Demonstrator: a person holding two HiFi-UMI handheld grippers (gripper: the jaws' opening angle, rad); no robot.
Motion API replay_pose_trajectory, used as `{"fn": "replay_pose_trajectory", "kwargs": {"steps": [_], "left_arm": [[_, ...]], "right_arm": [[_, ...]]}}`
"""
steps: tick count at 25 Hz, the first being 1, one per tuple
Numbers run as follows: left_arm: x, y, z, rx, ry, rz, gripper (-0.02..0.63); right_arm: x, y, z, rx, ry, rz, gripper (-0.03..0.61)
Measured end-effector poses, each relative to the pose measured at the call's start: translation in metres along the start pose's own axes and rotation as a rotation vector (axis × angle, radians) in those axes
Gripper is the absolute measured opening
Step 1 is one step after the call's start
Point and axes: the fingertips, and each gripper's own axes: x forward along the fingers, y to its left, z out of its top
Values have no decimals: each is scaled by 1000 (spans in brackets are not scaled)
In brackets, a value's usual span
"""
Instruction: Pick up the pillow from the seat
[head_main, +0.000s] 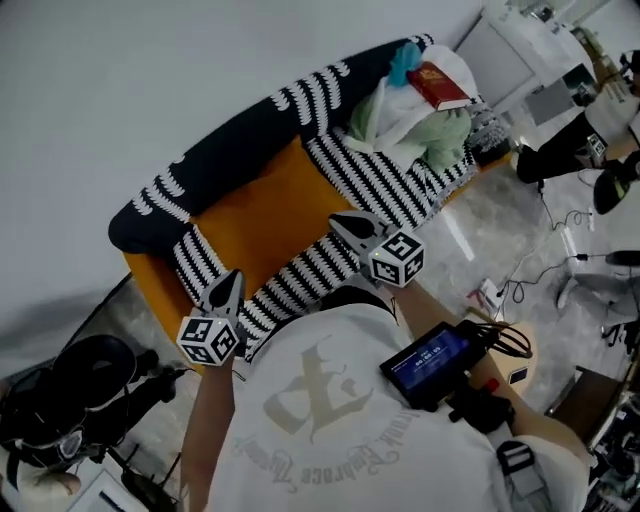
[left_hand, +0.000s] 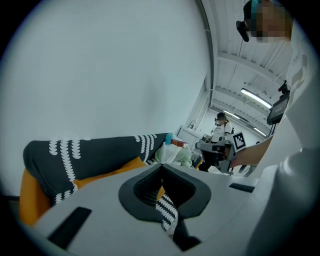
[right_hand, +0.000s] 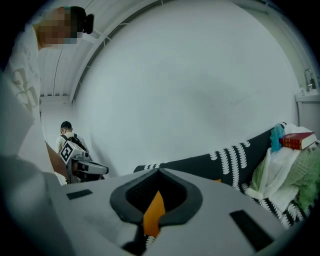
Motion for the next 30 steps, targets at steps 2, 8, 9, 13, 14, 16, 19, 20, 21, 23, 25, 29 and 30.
{"fn": "replay_pose_trajectory", "kwargs": {"steps": [2, 8, 9, 13, 14, 16, 19, 20, 21, 23, 25, 29, 30], "left_arm": [[11, 2, -2, -3, 23, 13, 9], [37, 11, -6, -20, 81, 88, 9], [40, 14, -5, -33, 85, 103, 9], [52, 31, -3, -95, 98, 164, 9], [52, 34, -4, -113, 100, 179, 9], [47, 38, -9, -143, 101, 203, 9], [27, 37, -25, -166, 99, 229, 9], [20, 36, -30, -173, 98, 237, 9], [16, 36, -33, -180, 96, 243, 9], [16, 42, -36, -196, 95, 249, 9], [25, 49, -40, -213, 104, 252, 9], [47, 62, -62, -253, 139, 249, 9], [49, 67, -68, -257, 150, 249, 9]], "right_arm": [[3, -14, -11, 10, 32, -2, 14], [27, -51, -34, 29, 137, 53, 14], [32, -56, -37, 30, 155, 63, 14], [56, -77, -47, 39, 236, 110, 14], [61, -79, -51, 41, 257, 124, 14], [67, -78, -59, 41, 290, 142, 14], [69, -66, -72, 40, 309, 149, 14], [70, -62, -75, 42, 315, 149, 14], [71, -60, -78, 44, 321, 150, 14], [77, -63, -81, 48, 337, 147, 14], [83, -72, -87, 51, 358, 142, 14], [89, -89, -101, 52, 397, 131, 14], [93, -89, -106, 53, 403, 129, 14]]}}
